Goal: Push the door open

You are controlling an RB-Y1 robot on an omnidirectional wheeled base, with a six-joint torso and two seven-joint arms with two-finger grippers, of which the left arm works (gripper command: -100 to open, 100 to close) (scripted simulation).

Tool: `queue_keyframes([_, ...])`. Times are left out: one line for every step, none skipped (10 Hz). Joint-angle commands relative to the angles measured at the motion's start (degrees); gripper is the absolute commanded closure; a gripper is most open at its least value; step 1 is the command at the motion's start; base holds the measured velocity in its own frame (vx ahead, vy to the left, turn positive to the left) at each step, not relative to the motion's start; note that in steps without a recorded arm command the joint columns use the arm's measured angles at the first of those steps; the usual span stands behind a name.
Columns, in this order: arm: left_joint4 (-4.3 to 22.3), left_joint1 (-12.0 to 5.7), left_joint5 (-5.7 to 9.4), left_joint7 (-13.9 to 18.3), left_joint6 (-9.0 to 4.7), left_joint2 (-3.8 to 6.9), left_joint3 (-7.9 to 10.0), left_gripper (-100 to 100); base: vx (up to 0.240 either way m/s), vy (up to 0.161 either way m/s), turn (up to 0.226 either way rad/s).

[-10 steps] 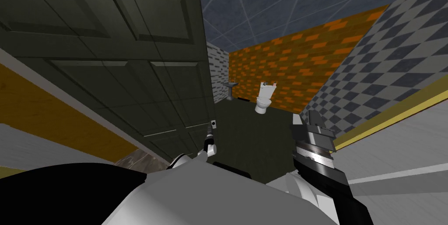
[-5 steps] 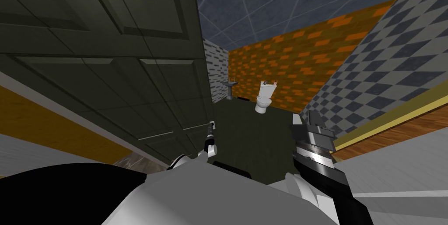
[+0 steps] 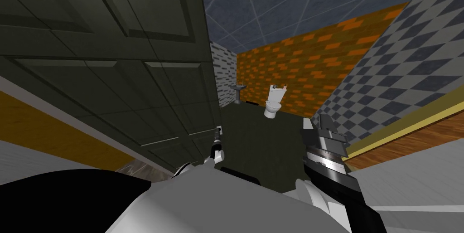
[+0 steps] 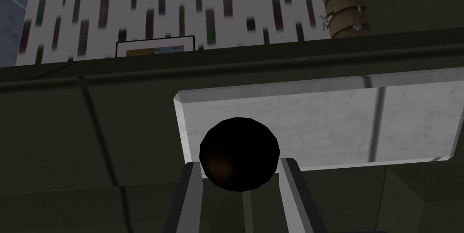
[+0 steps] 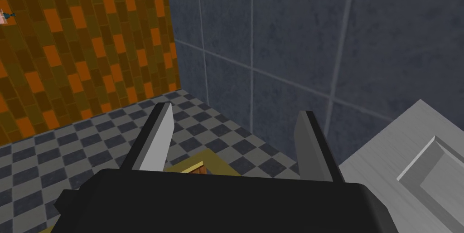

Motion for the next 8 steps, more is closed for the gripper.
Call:
queue_keyframes([2.9, -2.2, 0.1, 1.2, -2.35, 0.6, 0.2, 100, 0.078, -0.009, 0.026])
queue_keyframes([3.7, -2.2, 0.1, 1.2, -2.35, 0.6, 0.2, 100, 0.035, 0.011, -0.002])
queue_keyframes([3.8, -2.32, 1.68, 0.5, -2.83, 1.37, 1.26, 100, 0.159, 0.002, 0.03])
queue_keyframes([3.8, -2.35, 2.04, 0.3, -2.94, 1.49, 1.5, 100, 0.22, 0.006, 0.058])
queue_keyframes([3.8, -2.41, 2.79, 0.0, -3.17, 1.67, 2.0, 100, 0.187, -0.023, 0.058])
queue_keyframes([3.8, -2.47, 3.56, -0.4, -3.4, 1.78, 2.52, 100, 0.19, -0.029, 0.078])
queue_keyframes([3.8, -2.53, 4.34, -0.7, -3.63, 1.79, 3.04, 100, 0.2, 0.004, 0.055])
queue_keyframes([2.2, -1.18, 5.8, -2.1, -3.7, 2.35, 1.69, -100, 0.006, 0.015, 0.006])
